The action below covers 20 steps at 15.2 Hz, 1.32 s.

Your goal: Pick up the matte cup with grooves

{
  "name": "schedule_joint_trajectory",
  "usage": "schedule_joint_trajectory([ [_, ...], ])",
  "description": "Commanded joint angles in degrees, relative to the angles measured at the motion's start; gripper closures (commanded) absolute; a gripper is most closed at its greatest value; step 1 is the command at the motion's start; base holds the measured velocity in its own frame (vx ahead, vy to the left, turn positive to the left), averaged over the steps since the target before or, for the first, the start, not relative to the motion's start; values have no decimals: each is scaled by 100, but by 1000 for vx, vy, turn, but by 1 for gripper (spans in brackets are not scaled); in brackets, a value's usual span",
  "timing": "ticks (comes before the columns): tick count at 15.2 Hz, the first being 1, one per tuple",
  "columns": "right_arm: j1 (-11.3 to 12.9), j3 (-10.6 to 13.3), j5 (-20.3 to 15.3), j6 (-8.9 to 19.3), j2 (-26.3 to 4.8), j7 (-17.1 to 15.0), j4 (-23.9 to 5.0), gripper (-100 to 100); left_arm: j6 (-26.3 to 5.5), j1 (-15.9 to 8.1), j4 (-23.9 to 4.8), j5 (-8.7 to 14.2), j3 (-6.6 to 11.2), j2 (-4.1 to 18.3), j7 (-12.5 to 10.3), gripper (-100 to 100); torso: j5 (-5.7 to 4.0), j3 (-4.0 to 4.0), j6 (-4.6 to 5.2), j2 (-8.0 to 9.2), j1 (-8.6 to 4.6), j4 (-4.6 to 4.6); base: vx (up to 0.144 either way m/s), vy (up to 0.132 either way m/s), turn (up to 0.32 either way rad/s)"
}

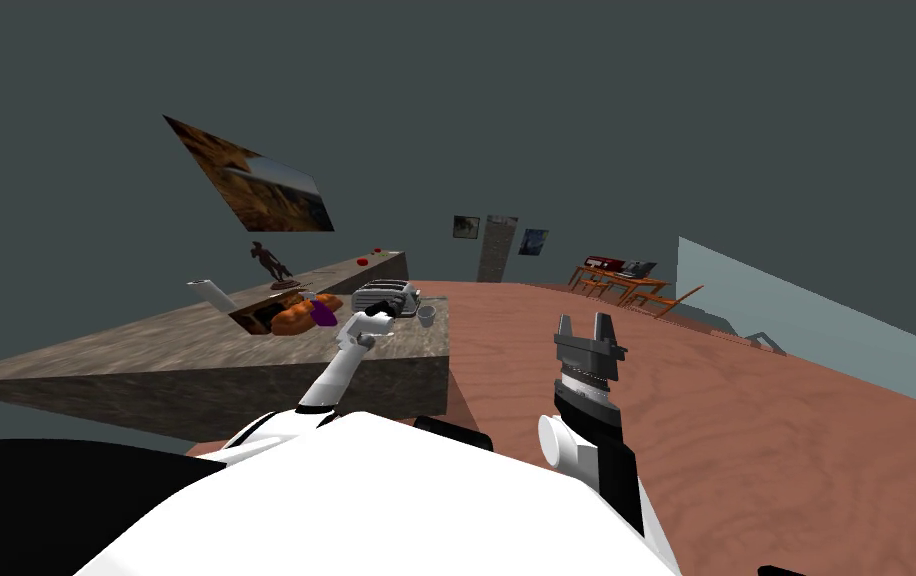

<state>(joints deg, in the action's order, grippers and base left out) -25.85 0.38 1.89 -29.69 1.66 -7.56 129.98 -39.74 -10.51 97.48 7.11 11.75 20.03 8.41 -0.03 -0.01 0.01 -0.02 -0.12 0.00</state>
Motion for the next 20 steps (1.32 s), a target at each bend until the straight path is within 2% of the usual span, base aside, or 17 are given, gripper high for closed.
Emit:
schedule_joint_trajectory([
  [1,0,0,0,0,0,0,0,0,-286,-73,-63,4,14,7,39,-100,0,0,0,0,0,0,4,-24,-27],
  [2,0,0,0,0,0,0,0,0,-351,-73,-63,4,14,7,39,-100,0,0,-1,0,0,0,5,-15,-1],
  [3,0,0,0,0,0,0,0,0,-512,-302,-247,31,61,42,135,-100,1,0,-2,1,3,0,6,-25,-43],
  [6,0,0,0,0,0,0,0,0,-808,-302,-247,31,61,42,135,-100,0,-1,-2,-1,1,-1,6,-21,-25],
  [7,0,0,0,0,0,0,0,0,-957,-527,-430,58,107,75,231,-100,1,0,-2,0,4,0,5,-22,-34],
  [10,0,0,0,0,0,0,0,0,-1260,-527,-430,58,107,75,231,-100,0,0,-1,0,1,0,5,-20,-27],
  [11,0,0,0,0,0,0,0,0,-1411,-747,-611,84,152,105,325,-100,1,0,-2,1,4,0,6,-23,-36],
  [14,0,0,0,0,0,0,0,0,-1705,-747,-611,84,152,105,325,-100,0,0,-1,-1,1,0,6,-20,-24],
  [15,0,0,0,0,0,0,0,0,-1861,-961,-789,109,197,133,417,-100,1,0,-2,1,4,0,8,-18,-34],
  [18,0,0,0,0,0,0,0,0,-2140,-961,-789,109,197,133,417,-100,1,0,-2,0,3,0,7,-17,-25],
  [19,0,0,0,0,0,0,0,0,-2323,-1168,-963,134,240,157,507,-100,1,0,-3,1,5,0,7,-18,-27],
  [20,0,0,0,0,0,0,0,0,-2431,-1168,-963,134,240,157,507,-100,1,0,0,0,4,0,10,-23,-41],
])
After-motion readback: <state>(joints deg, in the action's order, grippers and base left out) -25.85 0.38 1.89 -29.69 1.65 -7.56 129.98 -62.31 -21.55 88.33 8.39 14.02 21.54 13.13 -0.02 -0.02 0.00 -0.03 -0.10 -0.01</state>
